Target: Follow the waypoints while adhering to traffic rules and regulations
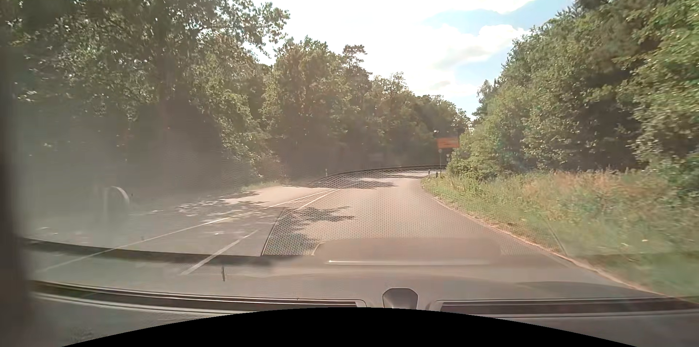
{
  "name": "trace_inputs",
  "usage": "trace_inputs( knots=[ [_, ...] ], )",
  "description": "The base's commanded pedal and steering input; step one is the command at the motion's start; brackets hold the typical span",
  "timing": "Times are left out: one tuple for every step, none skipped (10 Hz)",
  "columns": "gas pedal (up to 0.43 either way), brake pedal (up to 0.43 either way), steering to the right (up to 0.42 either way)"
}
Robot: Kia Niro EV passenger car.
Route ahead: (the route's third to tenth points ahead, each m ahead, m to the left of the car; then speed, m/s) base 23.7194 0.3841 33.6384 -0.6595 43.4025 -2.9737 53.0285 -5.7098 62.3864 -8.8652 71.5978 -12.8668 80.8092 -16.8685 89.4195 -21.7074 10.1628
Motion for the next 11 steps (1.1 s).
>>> trace_inputs(
  knots=[
    [0.299,0.006,-0.004],
    [0.287,0.006,0.002],
    [0.287,0.006,0.009],
    [0.287,0.006,0.020],
    [0.280,0.006,0.026],
    [0.280,0.006,0.028],
    [0.280,0.006,0.030],
    [0.280,0.006,0.032],
    [0.280,0.006,0.033],
    [0.280,0.006,0.033],
    [0.280,0.006,0.033]
  ],
)
